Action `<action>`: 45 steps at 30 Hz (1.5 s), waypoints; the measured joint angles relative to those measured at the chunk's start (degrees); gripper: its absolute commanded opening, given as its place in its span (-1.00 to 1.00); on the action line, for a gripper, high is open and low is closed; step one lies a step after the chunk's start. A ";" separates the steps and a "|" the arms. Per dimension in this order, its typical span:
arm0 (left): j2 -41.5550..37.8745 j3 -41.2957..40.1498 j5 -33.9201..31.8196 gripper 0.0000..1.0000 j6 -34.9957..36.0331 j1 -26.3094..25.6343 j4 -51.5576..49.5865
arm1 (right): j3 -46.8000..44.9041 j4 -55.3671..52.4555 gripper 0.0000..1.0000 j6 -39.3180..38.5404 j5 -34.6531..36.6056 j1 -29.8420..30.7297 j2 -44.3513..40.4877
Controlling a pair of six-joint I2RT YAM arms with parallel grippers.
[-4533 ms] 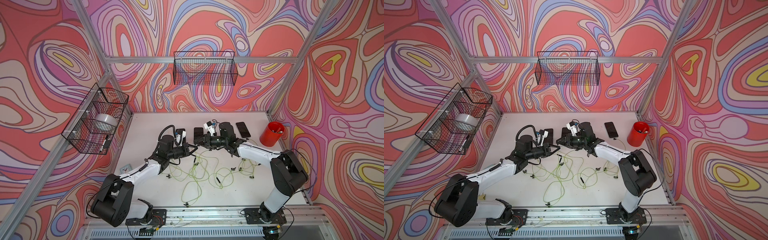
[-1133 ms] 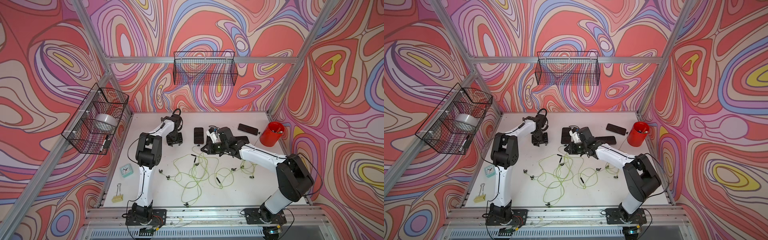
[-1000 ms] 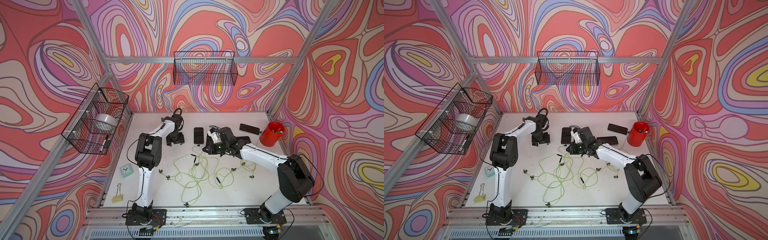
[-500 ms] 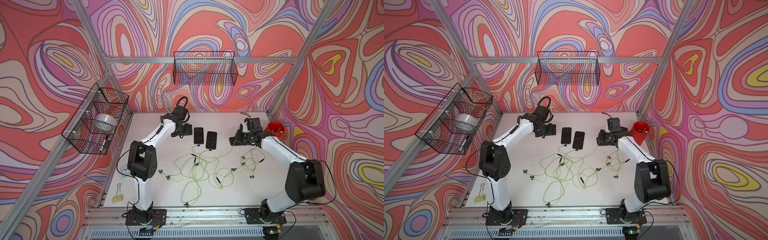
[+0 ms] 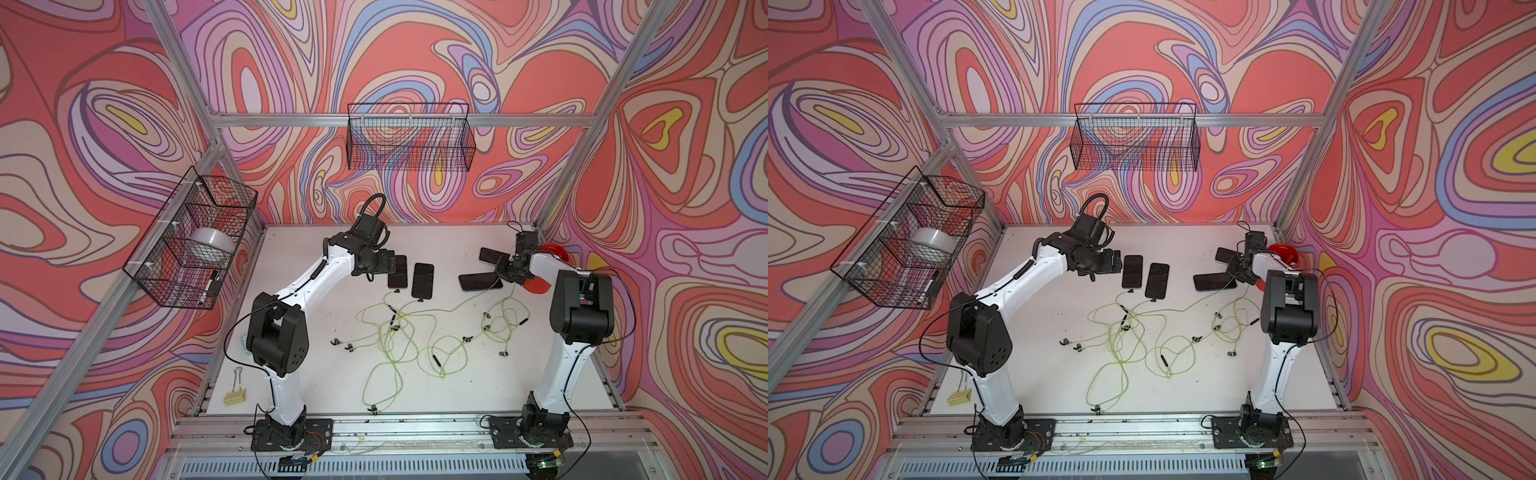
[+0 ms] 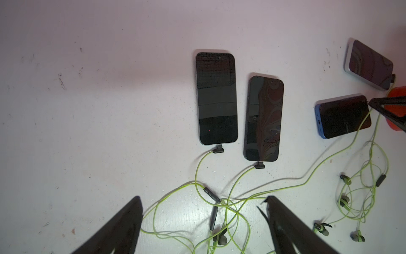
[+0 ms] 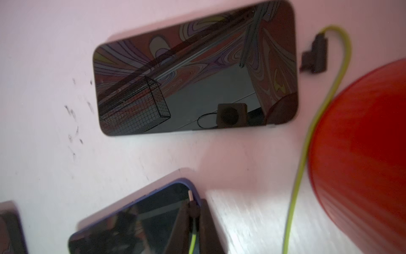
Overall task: Plug wired earphones into phones
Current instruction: Move the phone to the center of the board, then pick up the phone at the center of the board.
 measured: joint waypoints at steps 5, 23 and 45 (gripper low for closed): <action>-1.66 -0.02 -0.39 0.81 1.84 -0.81 1.25 | 3.02 0.11 -1.00 -0.37 -0.57 -0.42 3.52; 14.49 22.69 2.73 0.80 15.61 -9.20 2.25 | 1.84 -3.74 -1.00 -9.11 -21.22 6.73 3.56; 42.91 45.11 8.96 0.96 28.26 -18.75 -5.60 | -19.54 -5.81 -1.00 -4.79 -14.47 3.32 -33.18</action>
